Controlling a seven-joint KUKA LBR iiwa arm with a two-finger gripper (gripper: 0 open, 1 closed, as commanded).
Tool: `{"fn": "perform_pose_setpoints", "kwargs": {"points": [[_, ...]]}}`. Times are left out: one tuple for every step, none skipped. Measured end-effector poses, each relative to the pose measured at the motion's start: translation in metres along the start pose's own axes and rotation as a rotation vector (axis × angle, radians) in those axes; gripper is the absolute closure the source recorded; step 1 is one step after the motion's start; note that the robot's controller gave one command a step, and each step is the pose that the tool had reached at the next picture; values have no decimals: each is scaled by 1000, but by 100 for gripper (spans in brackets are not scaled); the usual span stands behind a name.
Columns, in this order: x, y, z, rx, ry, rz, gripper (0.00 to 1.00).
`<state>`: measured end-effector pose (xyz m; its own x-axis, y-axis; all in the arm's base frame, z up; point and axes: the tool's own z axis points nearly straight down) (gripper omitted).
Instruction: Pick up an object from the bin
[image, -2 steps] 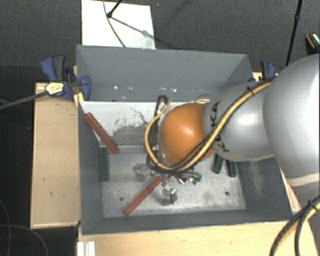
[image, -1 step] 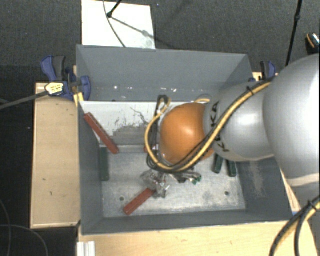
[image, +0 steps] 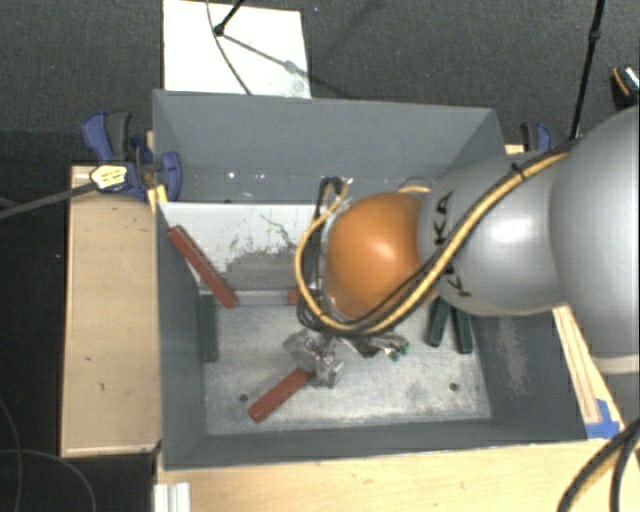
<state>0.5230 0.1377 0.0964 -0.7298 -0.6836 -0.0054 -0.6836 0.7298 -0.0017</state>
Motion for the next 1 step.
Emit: {"fn": "perform_pose_setpoints", "kwargs": {"points": [[-2, -1, -66, 2, -3, 7, 100]]}}
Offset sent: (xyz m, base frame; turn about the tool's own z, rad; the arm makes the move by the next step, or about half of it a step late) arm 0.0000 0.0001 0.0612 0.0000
